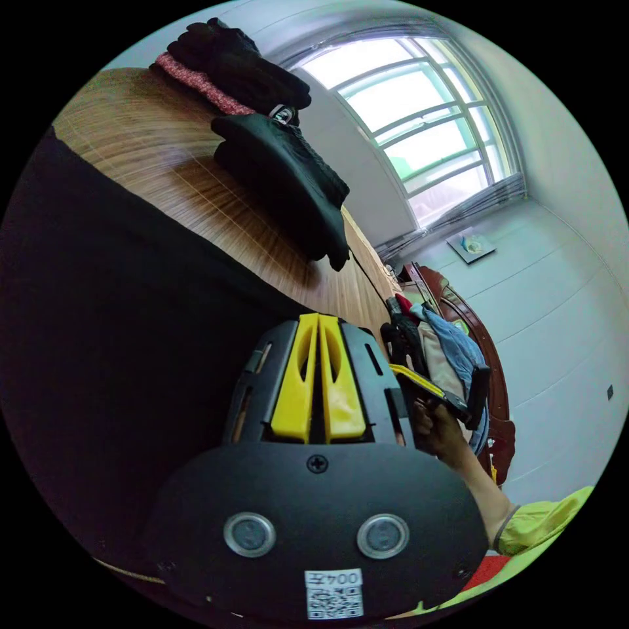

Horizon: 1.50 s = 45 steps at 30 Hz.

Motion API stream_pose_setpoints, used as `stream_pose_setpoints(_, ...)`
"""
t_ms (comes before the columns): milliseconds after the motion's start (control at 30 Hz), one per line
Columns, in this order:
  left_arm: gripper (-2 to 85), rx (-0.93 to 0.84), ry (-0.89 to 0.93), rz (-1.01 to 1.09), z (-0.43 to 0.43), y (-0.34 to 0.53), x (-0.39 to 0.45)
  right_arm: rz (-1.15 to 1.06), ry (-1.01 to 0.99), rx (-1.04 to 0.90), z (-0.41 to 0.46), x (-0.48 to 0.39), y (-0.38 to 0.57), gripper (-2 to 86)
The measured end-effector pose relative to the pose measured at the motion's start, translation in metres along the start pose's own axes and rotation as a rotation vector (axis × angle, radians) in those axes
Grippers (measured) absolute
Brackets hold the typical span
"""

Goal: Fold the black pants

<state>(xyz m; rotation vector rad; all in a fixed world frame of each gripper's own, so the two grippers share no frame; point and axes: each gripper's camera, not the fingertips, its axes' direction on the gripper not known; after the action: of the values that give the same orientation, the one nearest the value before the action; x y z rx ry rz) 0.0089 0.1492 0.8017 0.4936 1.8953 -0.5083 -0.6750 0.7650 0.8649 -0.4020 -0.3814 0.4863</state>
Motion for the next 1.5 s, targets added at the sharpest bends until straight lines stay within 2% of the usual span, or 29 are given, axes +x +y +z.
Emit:
stream_pose_setpoints(67,0.1,-0.01,0.004,0.024,0.003,0.0,0.006,0.144,0.096,0.08,-0.042,0.024,0.034,5.8)
stream_pose_setpoints(233,0.1,-0.046,0.02,0.072,0.011,0.0,0.022,0.397,0.118,0.12,-0.121,0.075,0.145,8.2)
stream_pose_setpoints(300,0.2,-0.049,0.03,0.074,0.013,0.001,0.024,0.55,0.055,0.103,-0.138,0.1,0.191,7.9)
stream_pose_setpoints(367,0.2,-0.052,0.03,0.077,0.014,0.001,0.027,0.752,-0.126,0.129,-0.148,0.13,0.246,6.9)
stream_pose_setpoints(467,0.2,-0.067,0.006,0.073,0.019,0.002,0.033,0.899,-0.368,0.198,-0.14,0.15,0.284,7.3)
stream_pose_setpoints(567,0.2,-0.076,-0.011,0.061,0.022,0.002,0.036,0.932,-0.468,0.197,-0.125,0.148,0.283,8.4)
stream_pose_setpoints(733,0.2,-0.081,-0.025,0.045,0.026,0.002,0.04,0.957,-0.369,0.089,-0.118,0.132,0.263,9.4)
stream_pose_setpoints(900,0.1,-0.08,-0.017,0.031,0.028,0.003,0.04,1.039,-0.36,0.059,-0.11,0.1,0.267,8.1)
stream_pose_setpoints(1000,0.2,-0.078,-0.016,0.022,0.029,0.003,0.041,0.99,-0.116,0.114,-0.11,0.056,0.248,5.7)
stream_pose_setpoints(1067,0.2,-0.081,-0.021,0.02,0.031,0.003,0.042,0.858,0.149,0.147,-0.112,0.009,0.22,4.6)
stream_pose_setpoints(1100,0.2,-0.082,-0.024,0.02,0.032,0.003,0.044,0.807,0.208,0.162,-0.111,-0.004,0.213,4.4)
stream_pose_setpoints(1167,0.2,-0.082,-0.026,0.017,0.033,0.003,0.045,0.579,0.453,0.141,-0.091,-0.056,0.185,4.1)
stream_pose_setpoints(1233,0.2,-0.085,-0.028,0.015,0.034,0.003,0.046,0.443,0.562,0.105,-0.07,-0.081,0.175,4.2)
stream_pose_setpoints(1333,0.2,-0.085,-0.03,0.012,0.036,0.004,0.049,0.361,0.635,0.093,-0.052,-0.098,0.178,4.7)
stream_pose_setpoints(1400,0.2,-0.085,-0.031,0.011,0.037,0.004,0.05,0.386,0.631,0.128,-0.056,-0.097,0.186,5.3)
stream_pose_setpoints(1500,0.2,-0.086,-0.033,0.006,0.039,0.004,0.052,0.522,0.537,0.2,-0.079,-0.078,0.207,10.7)
